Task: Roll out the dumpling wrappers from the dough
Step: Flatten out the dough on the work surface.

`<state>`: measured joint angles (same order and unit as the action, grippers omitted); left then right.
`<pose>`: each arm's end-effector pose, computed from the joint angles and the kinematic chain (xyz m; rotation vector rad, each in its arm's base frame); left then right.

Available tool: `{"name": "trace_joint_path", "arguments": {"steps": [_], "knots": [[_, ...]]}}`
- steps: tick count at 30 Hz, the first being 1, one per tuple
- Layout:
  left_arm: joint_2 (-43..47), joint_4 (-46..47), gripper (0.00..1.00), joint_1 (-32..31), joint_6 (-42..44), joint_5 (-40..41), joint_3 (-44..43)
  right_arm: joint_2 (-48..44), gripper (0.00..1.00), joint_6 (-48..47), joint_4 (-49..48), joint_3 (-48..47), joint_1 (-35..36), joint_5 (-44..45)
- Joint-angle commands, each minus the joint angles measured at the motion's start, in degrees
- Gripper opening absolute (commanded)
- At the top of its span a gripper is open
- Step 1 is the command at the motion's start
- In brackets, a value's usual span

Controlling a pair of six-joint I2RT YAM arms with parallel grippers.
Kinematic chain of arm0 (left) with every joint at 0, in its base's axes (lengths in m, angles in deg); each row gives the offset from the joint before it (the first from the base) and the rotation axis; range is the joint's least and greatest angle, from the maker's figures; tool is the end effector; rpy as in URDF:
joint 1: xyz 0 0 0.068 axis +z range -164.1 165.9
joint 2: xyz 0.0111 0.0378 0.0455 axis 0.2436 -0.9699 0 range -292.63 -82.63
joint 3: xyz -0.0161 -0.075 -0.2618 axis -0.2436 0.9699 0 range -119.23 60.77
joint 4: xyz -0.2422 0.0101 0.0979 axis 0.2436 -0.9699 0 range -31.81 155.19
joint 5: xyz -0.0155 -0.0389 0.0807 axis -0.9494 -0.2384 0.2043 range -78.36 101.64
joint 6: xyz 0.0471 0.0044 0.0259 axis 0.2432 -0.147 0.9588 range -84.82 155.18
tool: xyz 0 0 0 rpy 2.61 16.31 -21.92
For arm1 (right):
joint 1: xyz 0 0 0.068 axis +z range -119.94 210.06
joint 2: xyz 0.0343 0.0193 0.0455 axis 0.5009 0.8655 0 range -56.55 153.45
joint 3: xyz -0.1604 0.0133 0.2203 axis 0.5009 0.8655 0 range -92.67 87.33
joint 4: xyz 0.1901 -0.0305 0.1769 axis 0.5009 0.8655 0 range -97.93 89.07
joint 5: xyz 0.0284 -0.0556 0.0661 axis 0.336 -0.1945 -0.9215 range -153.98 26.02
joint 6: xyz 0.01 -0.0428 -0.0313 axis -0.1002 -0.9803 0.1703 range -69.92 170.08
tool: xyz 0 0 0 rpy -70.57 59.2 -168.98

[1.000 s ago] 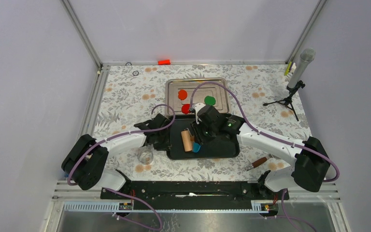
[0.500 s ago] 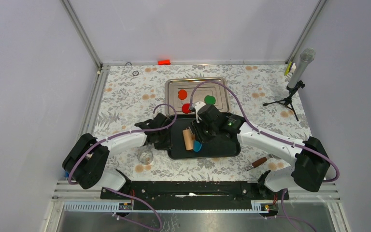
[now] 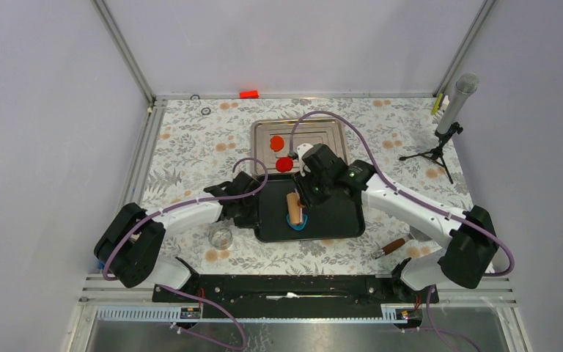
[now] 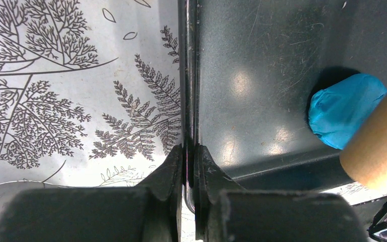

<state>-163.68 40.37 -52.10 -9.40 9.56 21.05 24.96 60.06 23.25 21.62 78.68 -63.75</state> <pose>0.1937 -0.1530 0.1573 -0.1512 2.8168 -0.4316 0.2037 0.2309 0.2855 -0.8070 2.3075 0.4671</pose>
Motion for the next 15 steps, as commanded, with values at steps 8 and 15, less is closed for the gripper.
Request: {"name": "trace_joint_path", "arguments": {"steps": [8, 15], "knots": [[3.24, -1.29, 0.0, -0.06, 3.77, -2.16, 0.27, 7.39, 0.0, -10.56, 23.11, -17.18, -0.32, -0.9], [4.37, -2.91, 0.0, 0.03, 9.74, -6.35, -0.12, 1.0, 0.0, -23.97, 16.21, -9.6, 1.66, -3.42]]}}
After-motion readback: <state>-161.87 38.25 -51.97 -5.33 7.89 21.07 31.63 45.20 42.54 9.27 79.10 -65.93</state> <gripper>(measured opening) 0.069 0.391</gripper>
